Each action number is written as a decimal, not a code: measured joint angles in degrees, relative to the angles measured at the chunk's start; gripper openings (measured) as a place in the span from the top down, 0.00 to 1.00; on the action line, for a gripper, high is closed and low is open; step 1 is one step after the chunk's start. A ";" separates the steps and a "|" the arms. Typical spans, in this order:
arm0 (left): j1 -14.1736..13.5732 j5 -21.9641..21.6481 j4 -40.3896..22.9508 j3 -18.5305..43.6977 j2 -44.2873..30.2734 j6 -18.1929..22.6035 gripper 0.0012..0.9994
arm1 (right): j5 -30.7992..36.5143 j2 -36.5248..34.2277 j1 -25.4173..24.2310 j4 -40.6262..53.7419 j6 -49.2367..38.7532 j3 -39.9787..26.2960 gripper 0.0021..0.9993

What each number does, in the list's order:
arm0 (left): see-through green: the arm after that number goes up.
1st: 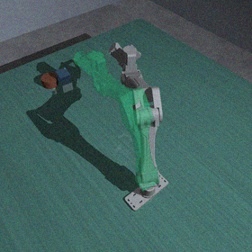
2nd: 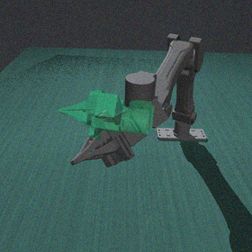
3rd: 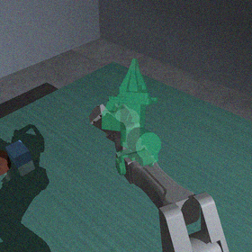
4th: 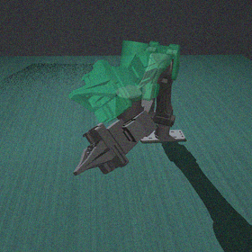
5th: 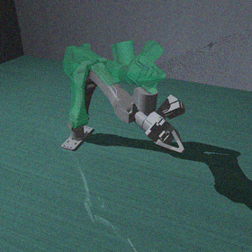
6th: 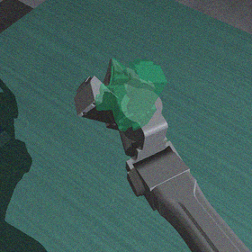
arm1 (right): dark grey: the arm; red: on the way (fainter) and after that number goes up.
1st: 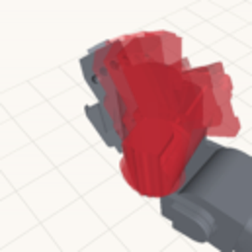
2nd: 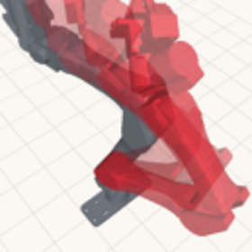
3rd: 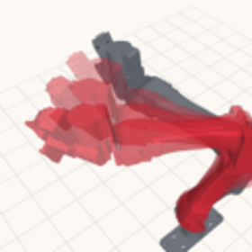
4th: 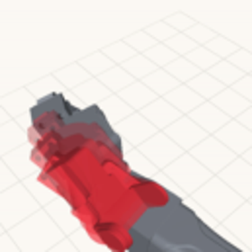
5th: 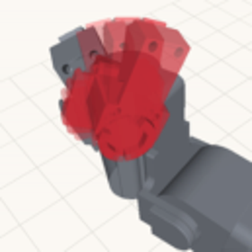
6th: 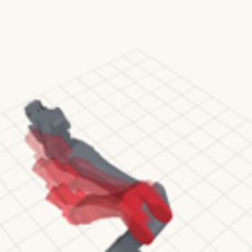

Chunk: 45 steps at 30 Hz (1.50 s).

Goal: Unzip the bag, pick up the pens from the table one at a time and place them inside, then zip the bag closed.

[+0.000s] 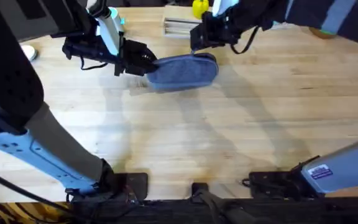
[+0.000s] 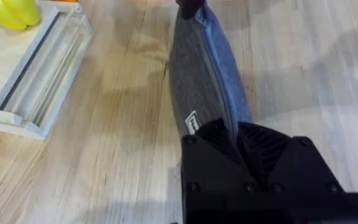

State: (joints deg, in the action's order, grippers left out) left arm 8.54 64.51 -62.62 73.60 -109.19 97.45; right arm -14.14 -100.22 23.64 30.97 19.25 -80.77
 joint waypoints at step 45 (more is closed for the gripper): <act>1.40 -4.59 -0.91 -0.02 -0.81 0.00 0.96 | 22.10 16.54 -12.77 7.79 -1.26 4.07 0.32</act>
State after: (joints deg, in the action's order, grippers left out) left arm 9.93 59.92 -63.53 73.58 -110.00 97.45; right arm 7.96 -83.68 10.87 38.76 17.99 -76.71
